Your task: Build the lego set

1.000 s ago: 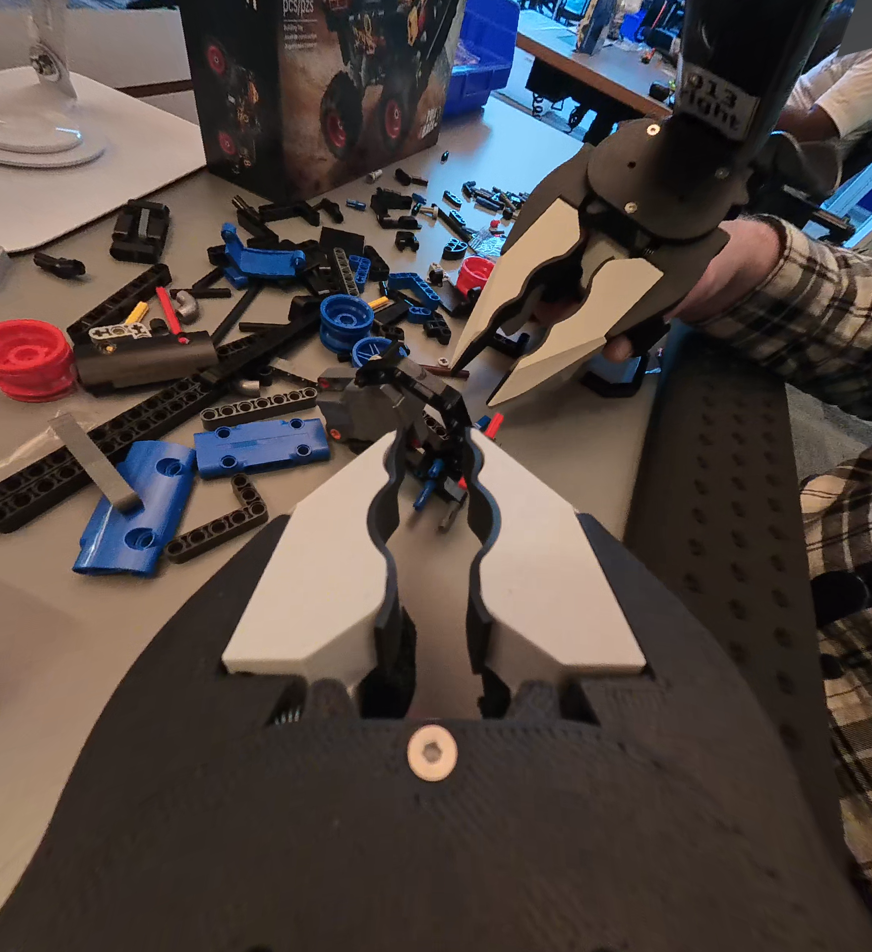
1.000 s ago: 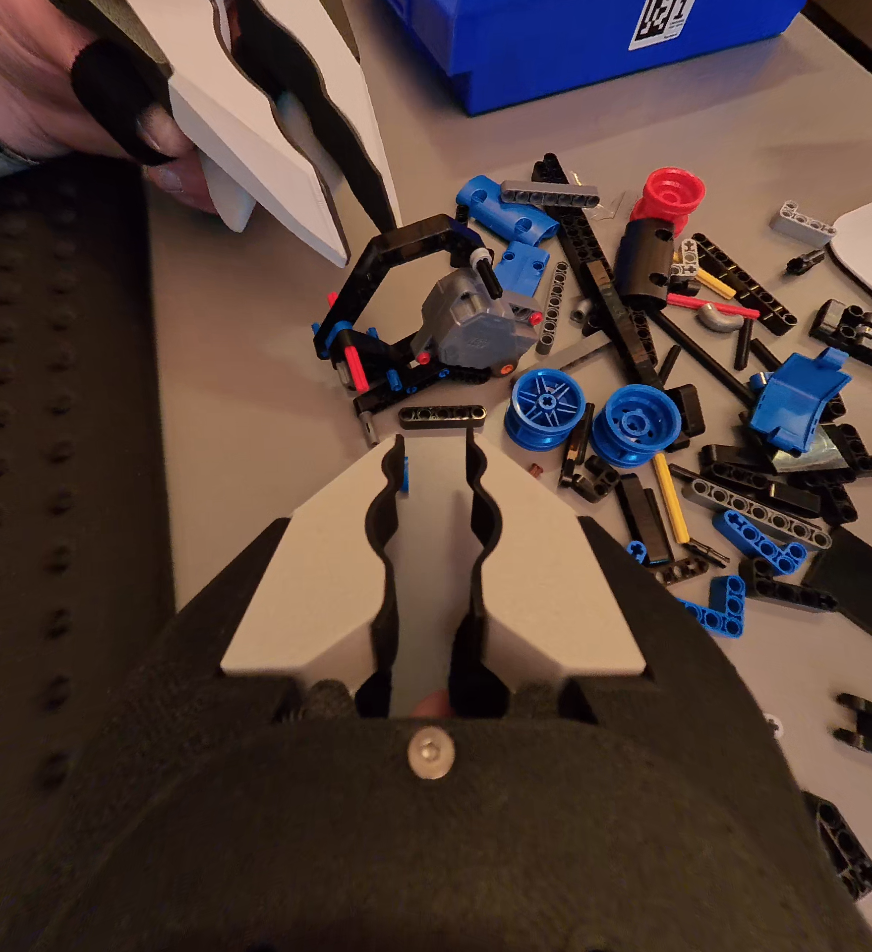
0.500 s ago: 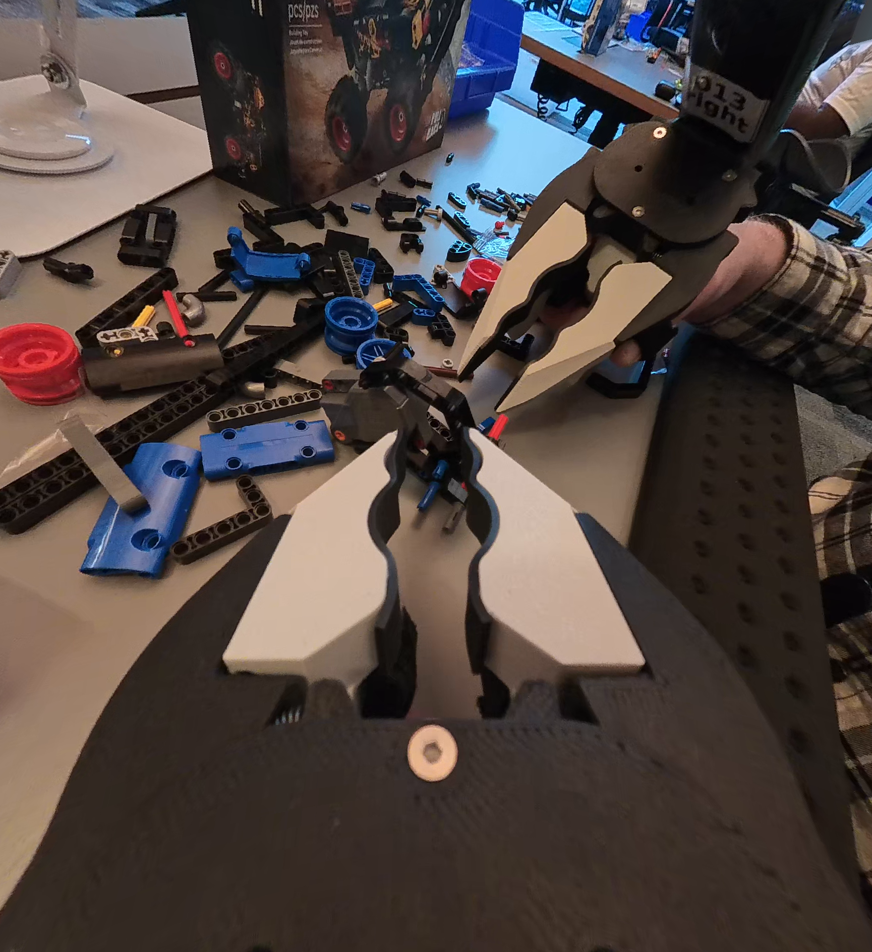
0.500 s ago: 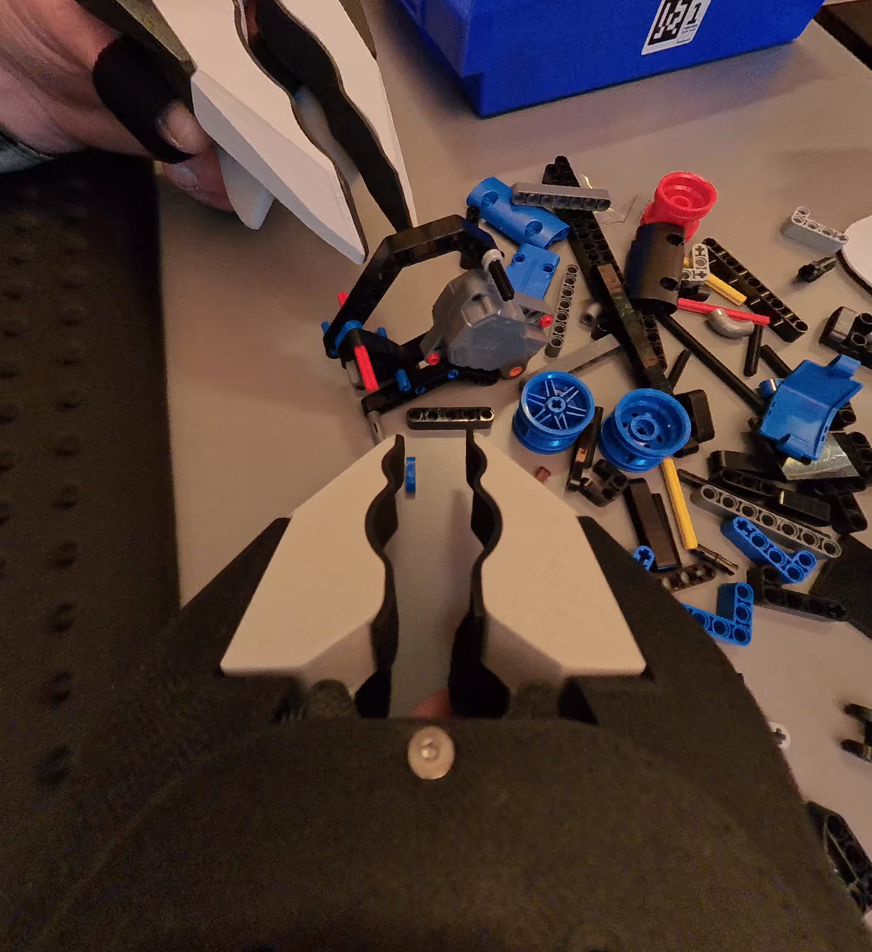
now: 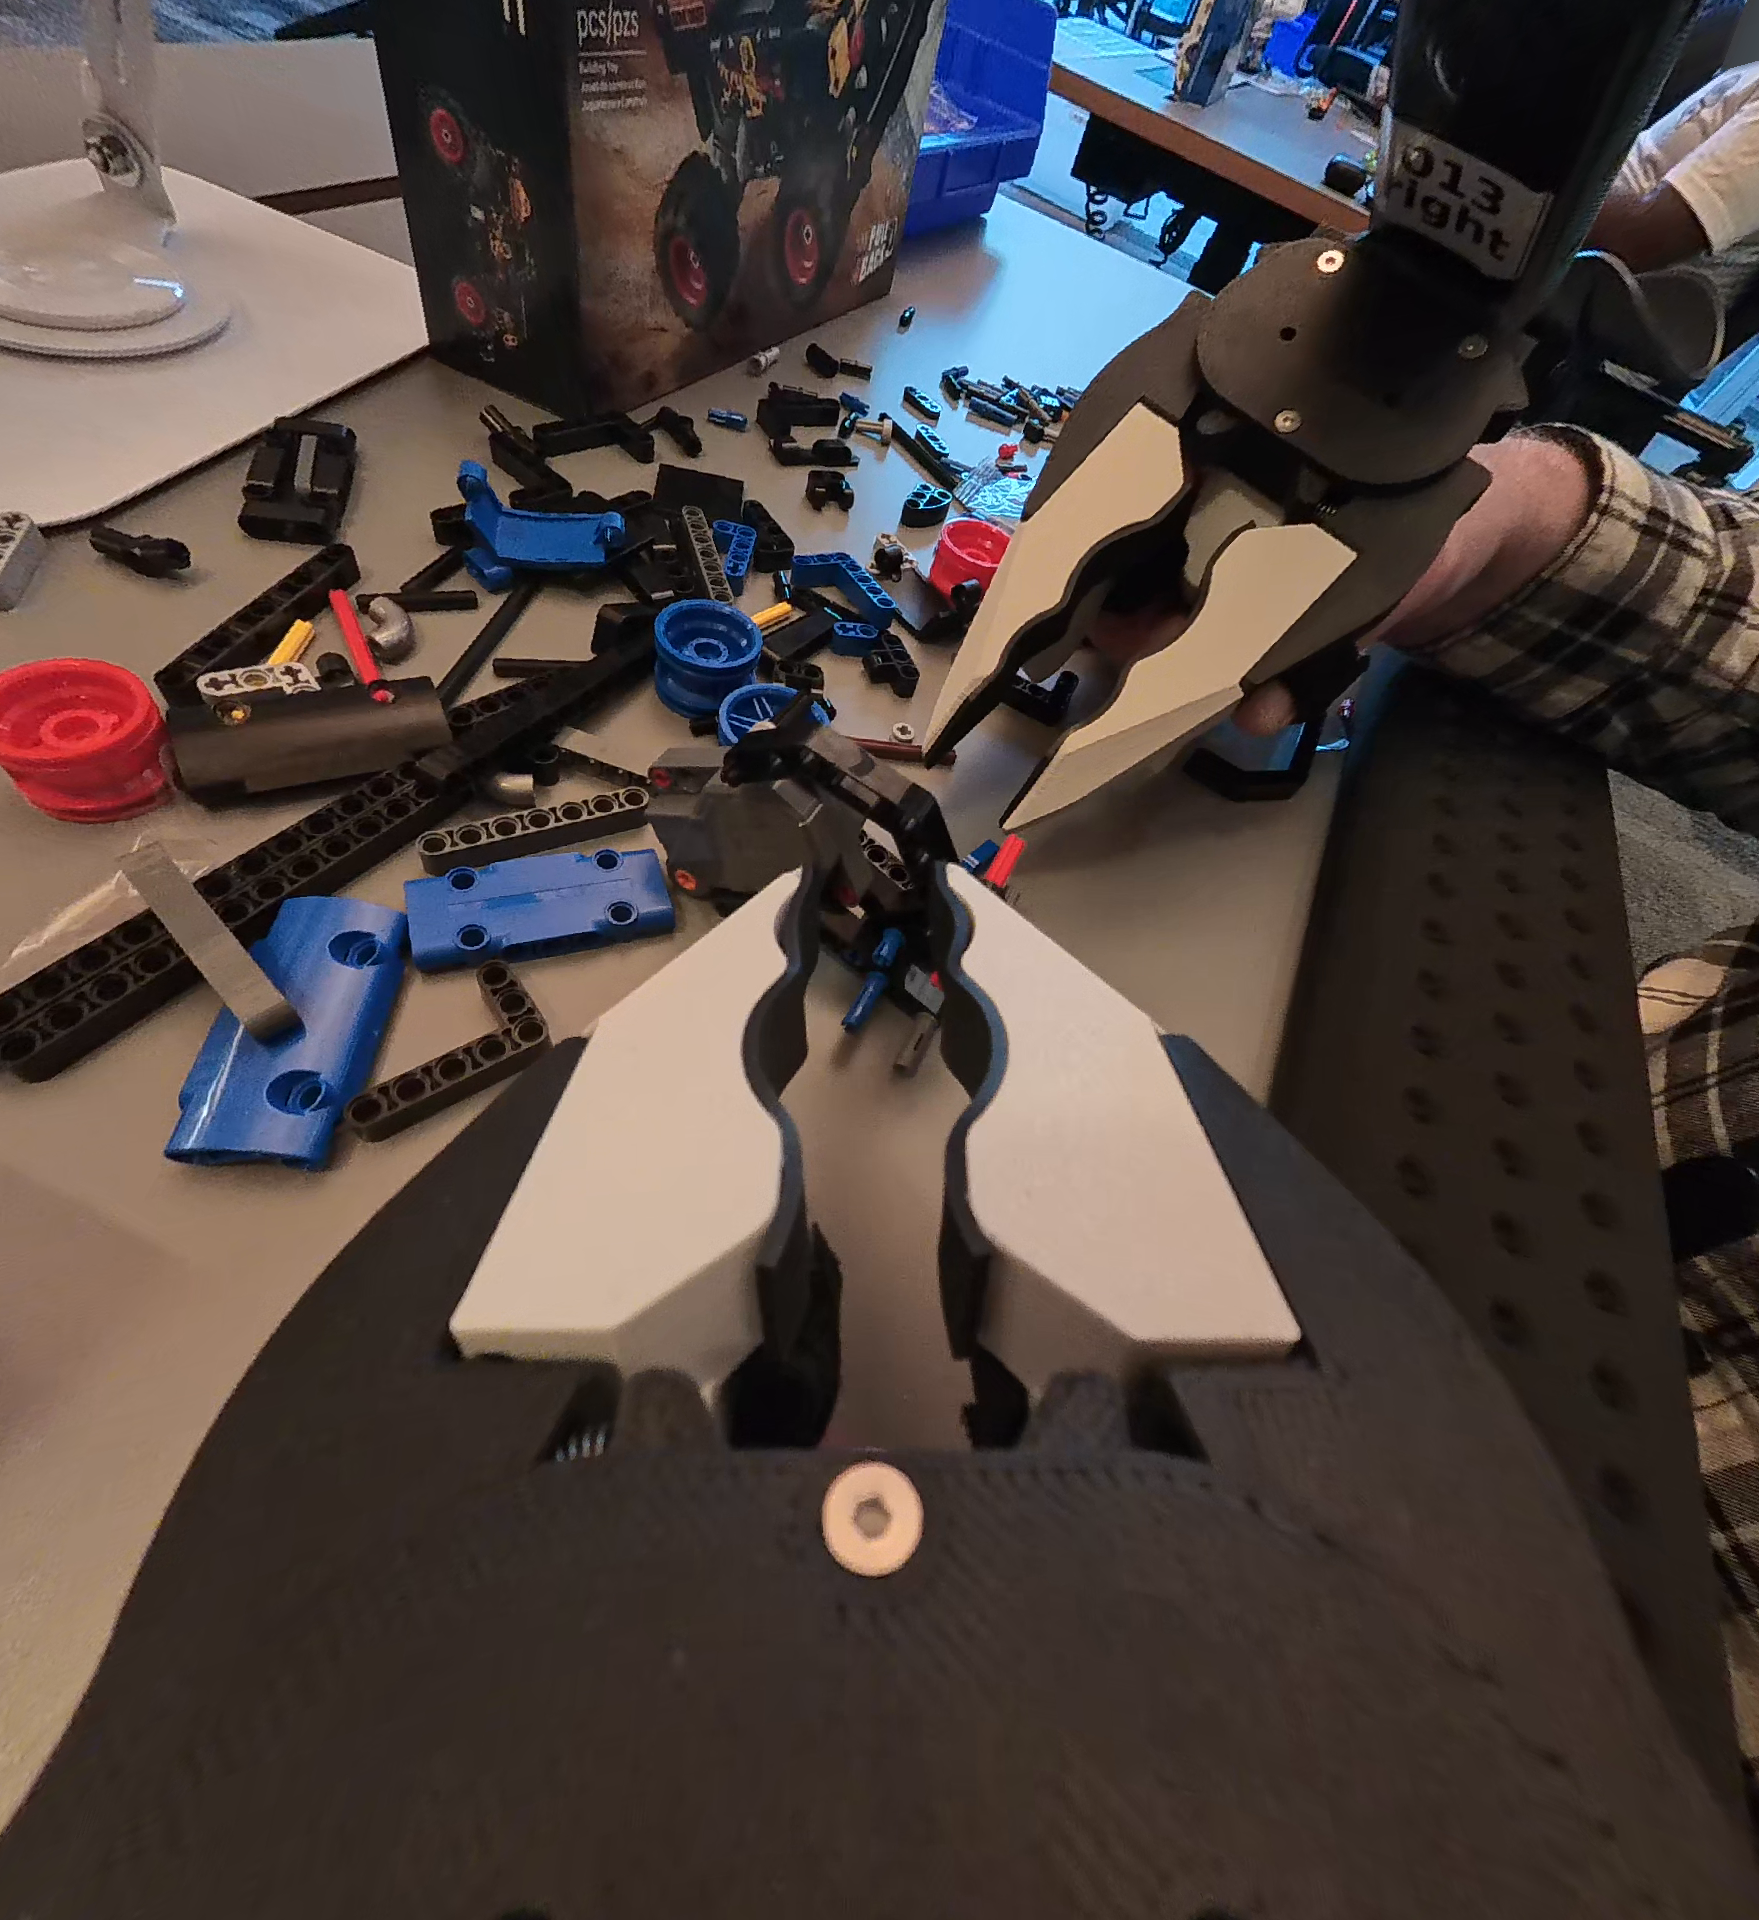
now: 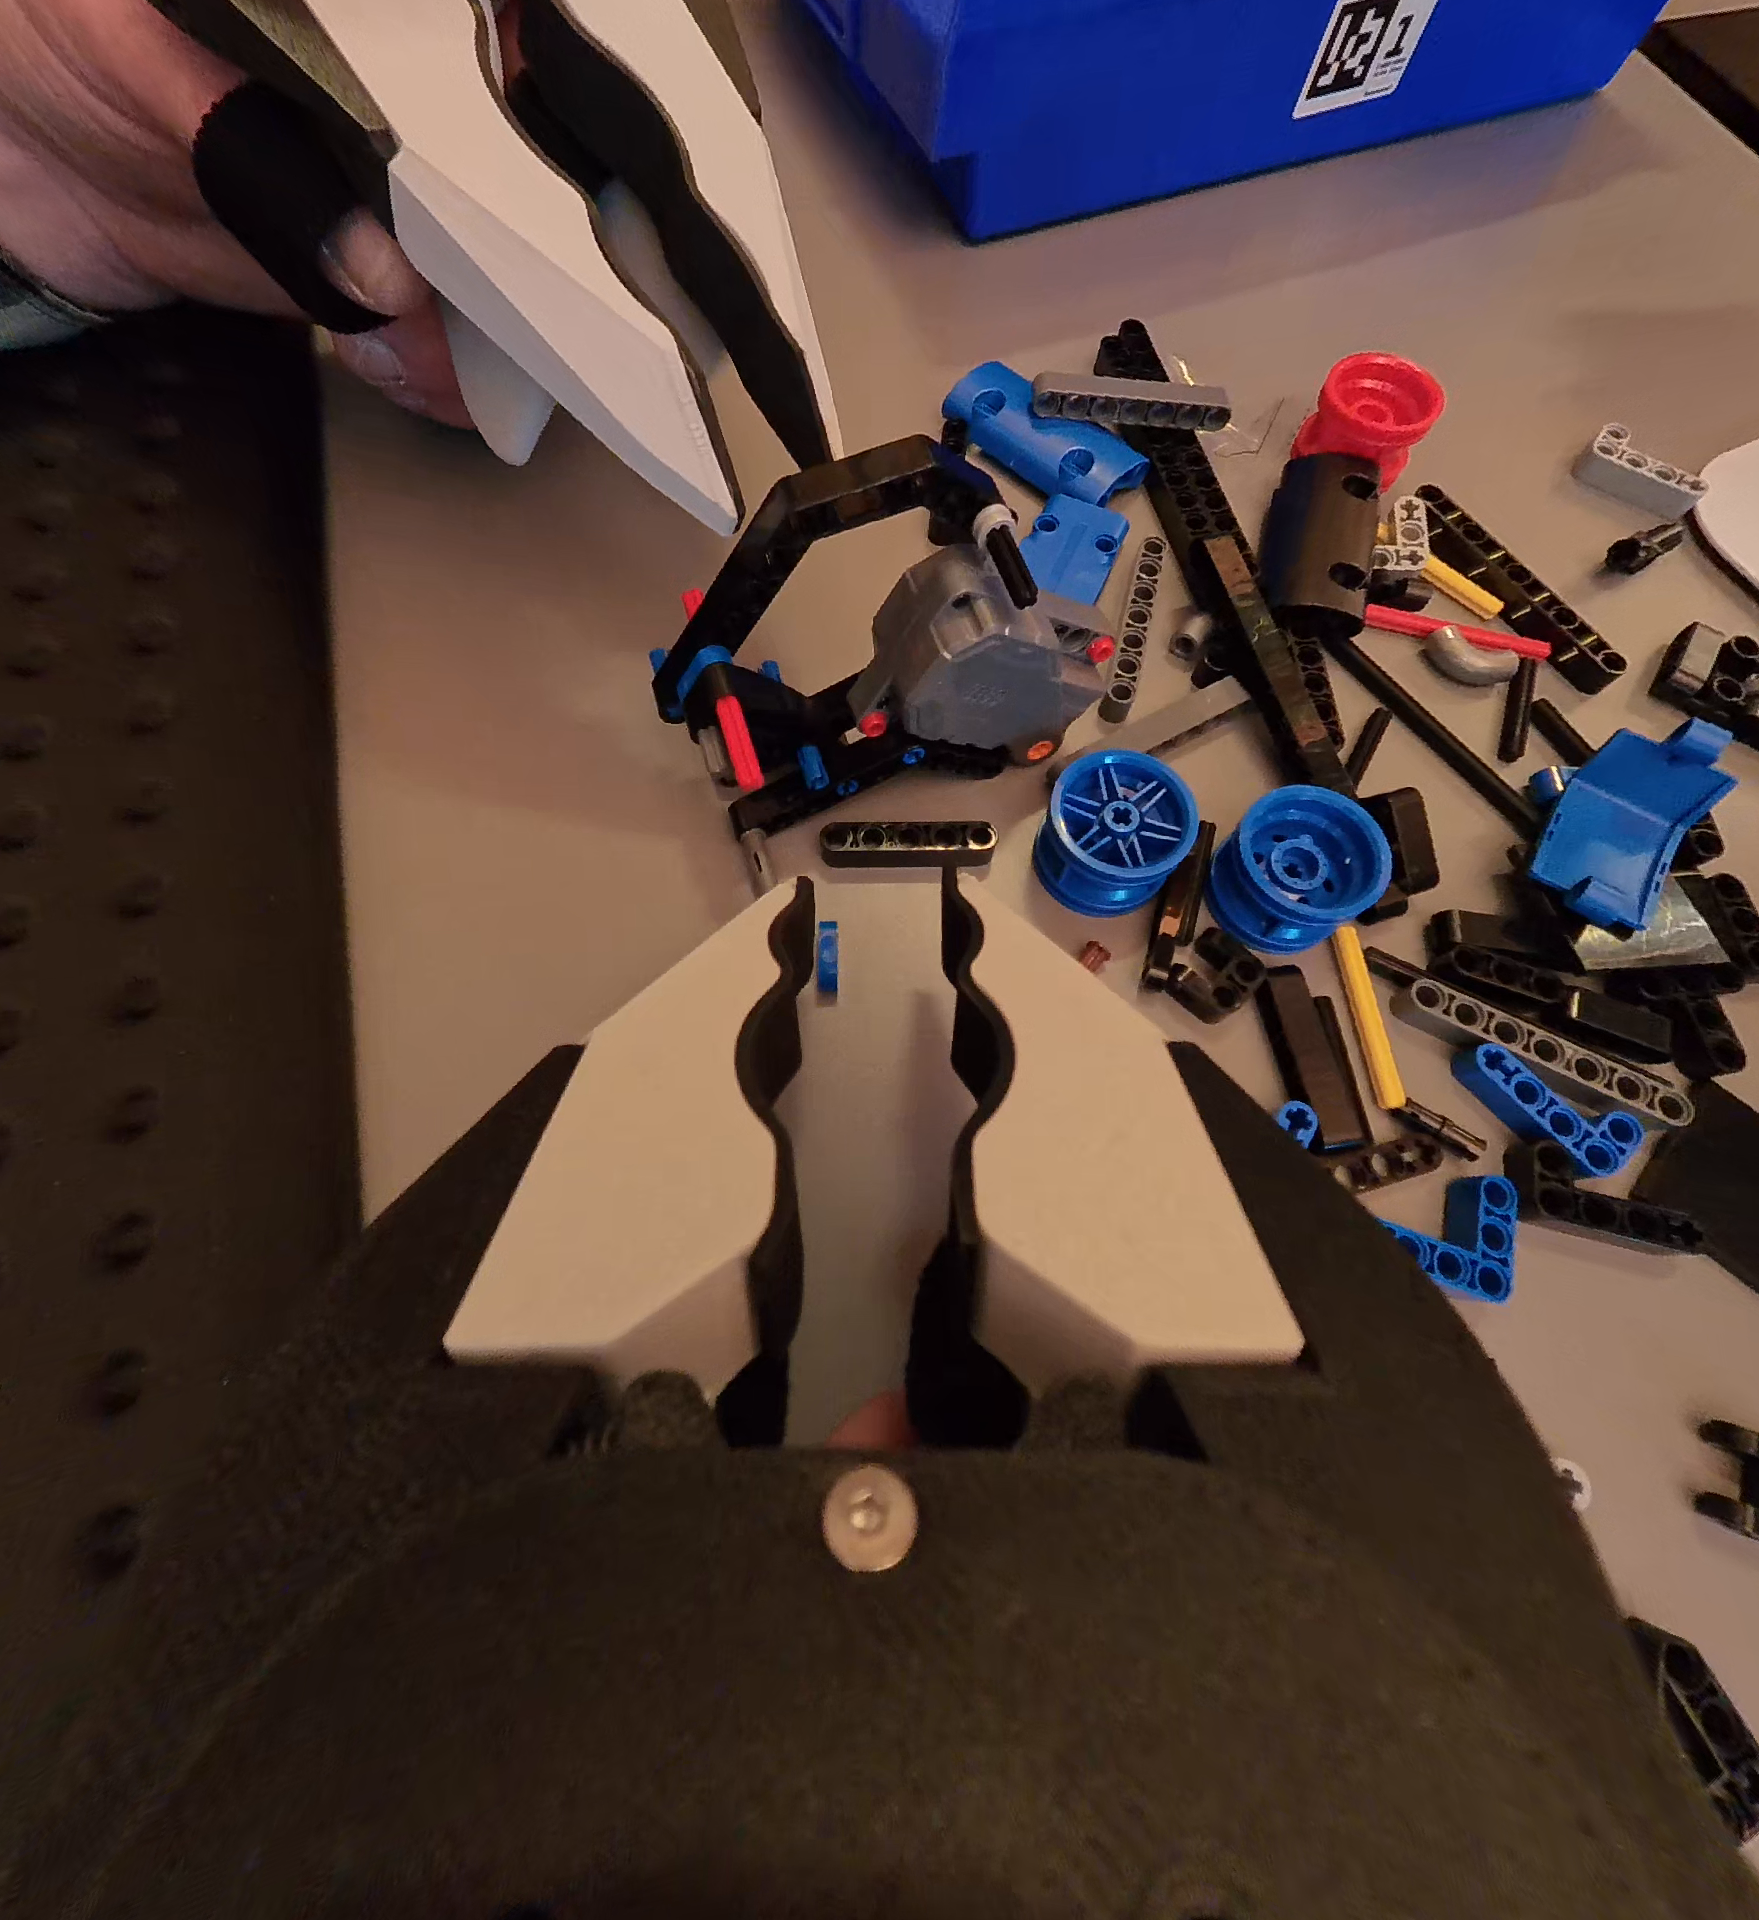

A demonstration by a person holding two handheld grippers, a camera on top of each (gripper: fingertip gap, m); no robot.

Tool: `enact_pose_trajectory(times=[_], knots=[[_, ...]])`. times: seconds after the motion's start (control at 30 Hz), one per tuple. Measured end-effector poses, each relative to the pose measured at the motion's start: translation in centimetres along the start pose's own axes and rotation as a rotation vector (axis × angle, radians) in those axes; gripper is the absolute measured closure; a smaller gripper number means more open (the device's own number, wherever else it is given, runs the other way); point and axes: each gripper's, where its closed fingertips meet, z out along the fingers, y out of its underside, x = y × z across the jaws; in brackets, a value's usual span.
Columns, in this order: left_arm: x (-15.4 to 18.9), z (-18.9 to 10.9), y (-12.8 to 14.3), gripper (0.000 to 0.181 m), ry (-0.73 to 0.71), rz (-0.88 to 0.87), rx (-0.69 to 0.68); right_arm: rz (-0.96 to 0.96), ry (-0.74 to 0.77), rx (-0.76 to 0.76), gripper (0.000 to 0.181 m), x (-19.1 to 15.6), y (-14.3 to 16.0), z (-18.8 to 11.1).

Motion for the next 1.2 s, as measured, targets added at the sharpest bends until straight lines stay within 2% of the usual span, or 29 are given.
enact_pose_trajectory(times=[0.67,0.87,1.03,1.2], knots=[[0.0,0.0,0.0,0.163,0.001,0.007,0.002,-0.003,0.003,0.006,0.158,0.0,-0.1,-0.2],[1.3,0.1,-0.5,0.159,0.053,0.041,0.026,-0.003,0.007,0.010,0.157,0.1,-0.2,-0.2],[1.7,0.8,-0.1,0.157,0.071,0.033,-0.005,0.008,0.015,0.018,0.155,0.3,-0.3,-0.1],[1.7,1.7,0.6,0.170,0.069,0.034,-0.054,0.013,0.036,0.037,0.149,0.8,-0.7,0.1]])
